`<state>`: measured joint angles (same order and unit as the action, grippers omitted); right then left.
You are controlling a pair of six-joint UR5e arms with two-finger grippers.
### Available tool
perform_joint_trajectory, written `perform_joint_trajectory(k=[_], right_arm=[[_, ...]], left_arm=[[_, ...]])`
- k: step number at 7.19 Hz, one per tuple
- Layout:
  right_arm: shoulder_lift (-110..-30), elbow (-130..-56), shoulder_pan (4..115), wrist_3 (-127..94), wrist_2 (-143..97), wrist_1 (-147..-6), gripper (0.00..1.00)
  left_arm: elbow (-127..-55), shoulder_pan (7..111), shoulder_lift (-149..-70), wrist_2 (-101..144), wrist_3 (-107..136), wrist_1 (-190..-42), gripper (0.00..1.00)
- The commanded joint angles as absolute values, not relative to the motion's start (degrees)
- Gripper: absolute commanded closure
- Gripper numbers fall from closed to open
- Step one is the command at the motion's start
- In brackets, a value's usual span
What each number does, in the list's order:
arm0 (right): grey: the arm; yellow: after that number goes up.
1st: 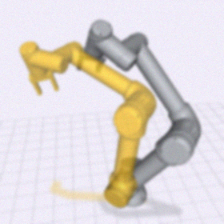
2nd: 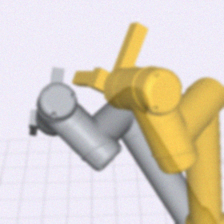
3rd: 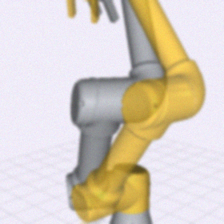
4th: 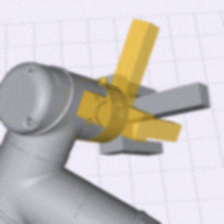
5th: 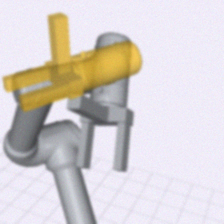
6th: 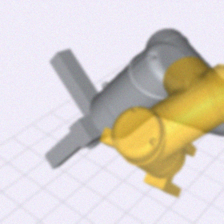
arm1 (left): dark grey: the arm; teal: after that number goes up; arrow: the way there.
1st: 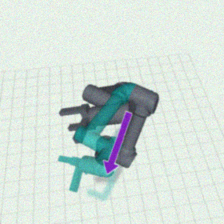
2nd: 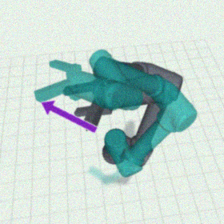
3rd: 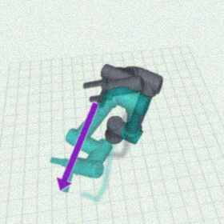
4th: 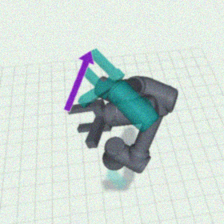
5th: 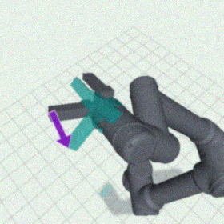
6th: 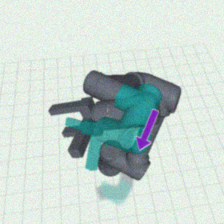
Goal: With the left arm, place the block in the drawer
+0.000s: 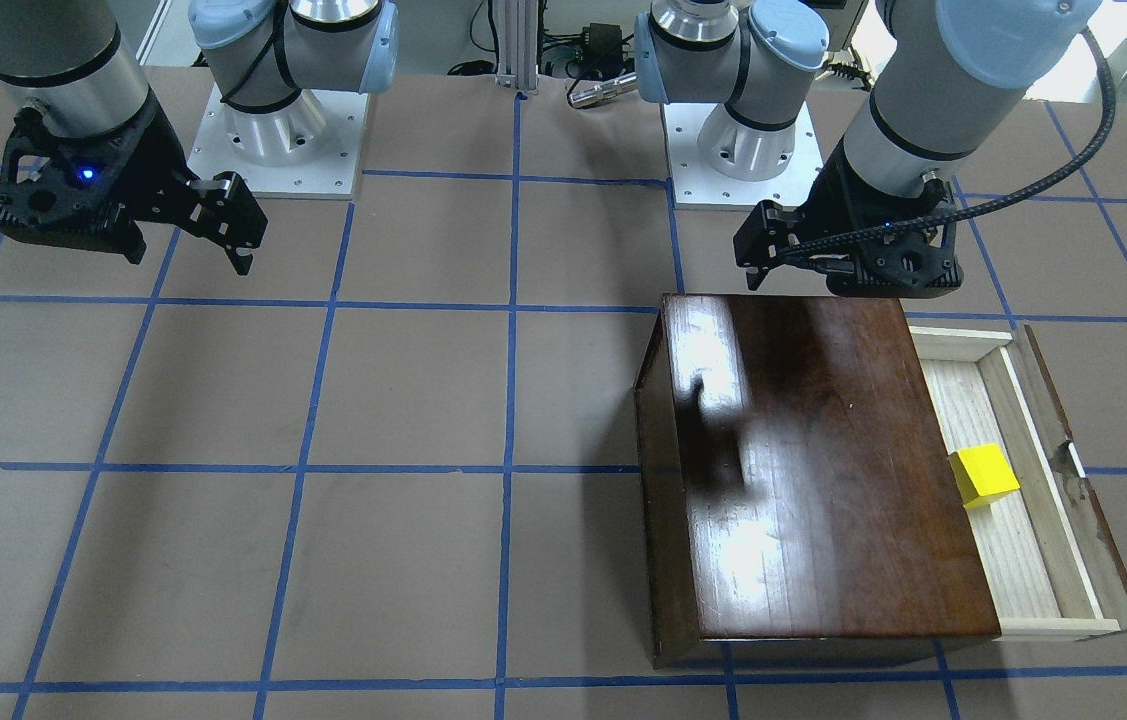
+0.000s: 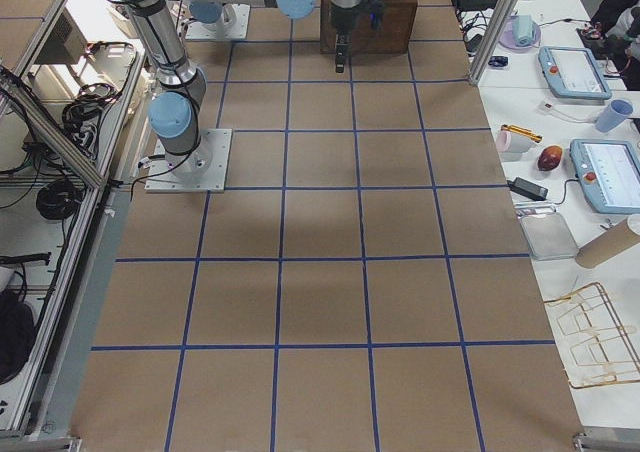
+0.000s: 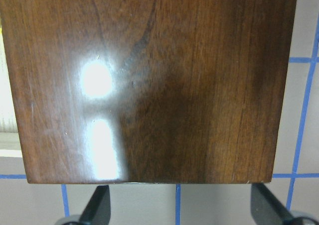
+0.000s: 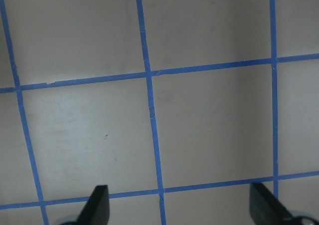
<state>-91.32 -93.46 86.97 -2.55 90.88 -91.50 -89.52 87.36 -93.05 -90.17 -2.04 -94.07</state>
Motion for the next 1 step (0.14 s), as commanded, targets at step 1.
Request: perform_joint_trajectory(k=[1], right_arm=[[-91.3,-93.4,87.0,-2.5,90.9,-91.5,0.0]], left_arm=[[-89.6,87.4,-93.1,-90.2,-1.8,-94.0,0.0]])
